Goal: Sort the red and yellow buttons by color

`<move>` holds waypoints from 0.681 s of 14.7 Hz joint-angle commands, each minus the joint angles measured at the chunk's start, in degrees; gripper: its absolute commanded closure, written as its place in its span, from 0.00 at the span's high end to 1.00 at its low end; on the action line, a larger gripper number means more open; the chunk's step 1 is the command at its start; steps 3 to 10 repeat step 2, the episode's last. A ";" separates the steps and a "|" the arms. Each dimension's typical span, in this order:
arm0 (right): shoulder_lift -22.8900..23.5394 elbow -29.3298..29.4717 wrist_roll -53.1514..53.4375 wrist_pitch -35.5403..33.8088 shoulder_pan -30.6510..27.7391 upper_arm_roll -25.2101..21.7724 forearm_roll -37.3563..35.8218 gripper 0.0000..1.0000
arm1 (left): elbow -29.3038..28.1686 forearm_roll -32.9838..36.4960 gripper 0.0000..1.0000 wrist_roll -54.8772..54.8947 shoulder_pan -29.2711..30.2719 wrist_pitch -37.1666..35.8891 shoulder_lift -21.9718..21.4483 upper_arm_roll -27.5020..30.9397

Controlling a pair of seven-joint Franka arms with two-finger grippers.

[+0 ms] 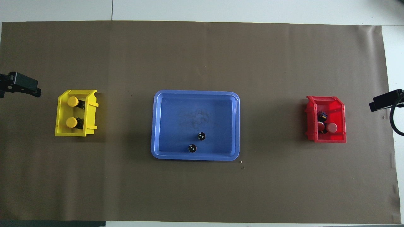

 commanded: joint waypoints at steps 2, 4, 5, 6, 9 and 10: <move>-0.38 -0.32 0.52 -0.83 0.38 0.16 0.60 1.00 | 1.56 -0.42 1.00 0.44 -0.25 -2.44 -1.11 -0.13; -0.38 -0.32 0.52 -0.83 0.38 0.16 0.60 1.00 | 1.56 -0.42 1.00 0.44 -0.25 -2.44 -1.11 -0.13; -0.38 -0.32 0.52 -0.83 0.38 0.16 0.60 1.00 | 1.56 -0.42 1.00 0.44 -0.25 -2.44 -1.11 -0.13; -0.38 -0.32 0.52 -0.83 0.38 0.16 0.60 1.00 | 1.56 -0.42 1.00 0.44 -0.25 -2.44 -1.11 -0.13; -0.38 -0.32 0.52 -0.83 0.38 0.16 0.60 1.00 | 1.56 -0.42 1.00 0.44 -0.25 -2.44 -1.11 -0.13; -0.38 -0.32 0.52 -0.83 0.38 0.16 0.60 1.00 | 1.56 -0.42 1.00 0.44 -0.25 -2.44 -1.11 -0.13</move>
